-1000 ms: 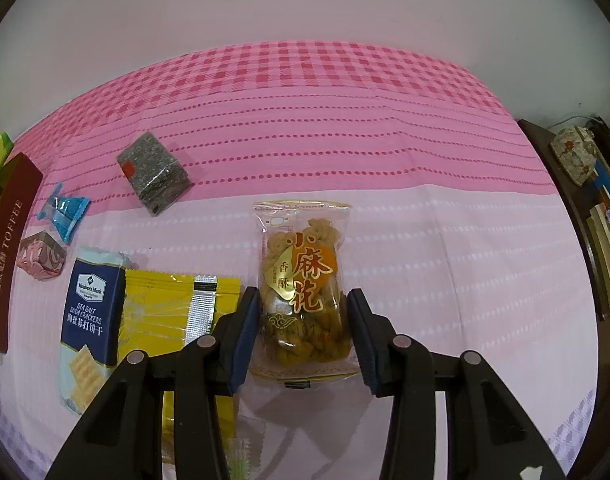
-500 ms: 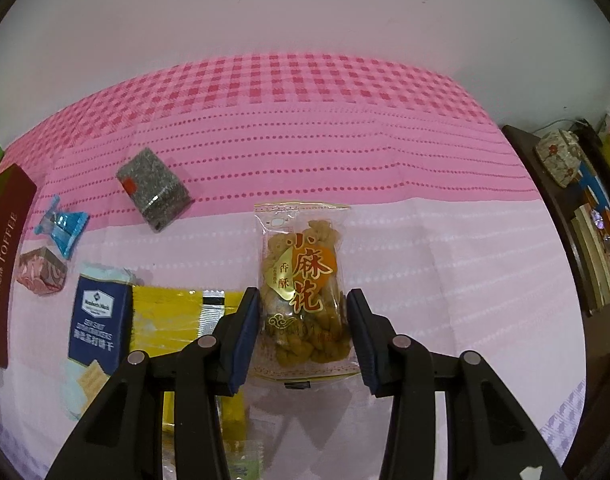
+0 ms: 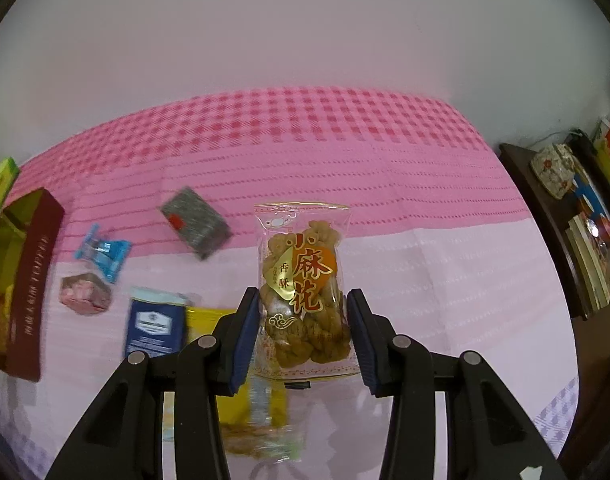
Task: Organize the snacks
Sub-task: 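Carry the red wrapper into the gold tin and open the left gripper, then lower the twisted-dough bag into the gold tin and open the right gripper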
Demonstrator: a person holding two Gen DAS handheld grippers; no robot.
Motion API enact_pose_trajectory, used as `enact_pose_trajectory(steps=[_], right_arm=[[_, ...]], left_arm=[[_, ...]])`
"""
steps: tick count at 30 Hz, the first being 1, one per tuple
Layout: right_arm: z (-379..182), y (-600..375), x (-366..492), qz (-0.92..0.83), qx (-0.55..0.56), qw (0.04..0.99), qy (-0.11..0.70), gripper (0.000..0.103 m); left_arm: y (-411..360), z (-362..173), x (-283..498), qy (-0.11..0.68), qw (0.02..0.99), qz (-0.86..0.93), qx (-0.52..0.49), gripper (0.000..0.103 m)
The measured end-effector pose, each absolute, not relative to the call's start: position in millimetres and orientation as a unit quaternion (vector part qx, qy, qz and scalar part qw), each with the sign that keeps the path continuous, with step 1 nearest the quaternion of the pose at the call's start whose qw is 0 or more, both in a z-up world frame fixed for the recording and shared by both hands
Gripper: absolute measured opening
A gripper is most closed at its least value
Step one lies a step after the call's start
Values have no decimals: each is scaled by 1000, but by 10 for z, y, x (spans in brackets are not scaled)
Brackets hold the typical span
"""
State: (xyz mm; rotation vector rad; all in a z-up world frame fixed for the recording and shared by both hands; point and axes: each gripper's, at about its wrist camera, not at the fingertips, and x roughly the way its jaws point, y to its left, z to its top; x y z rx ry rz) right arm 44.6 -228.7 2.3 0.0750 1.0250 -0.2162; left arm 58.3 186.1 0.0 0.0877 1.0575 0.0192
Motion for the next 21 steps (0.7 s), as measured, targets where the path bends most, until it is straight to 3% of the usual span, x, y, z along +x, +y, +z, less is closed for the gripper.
enact_pose_trajectory(steps=[21], right_arm=[[339,-871,558,38,7,878,477,40]], left_arm=[[2347,126,463,489,869,78,16,56]])
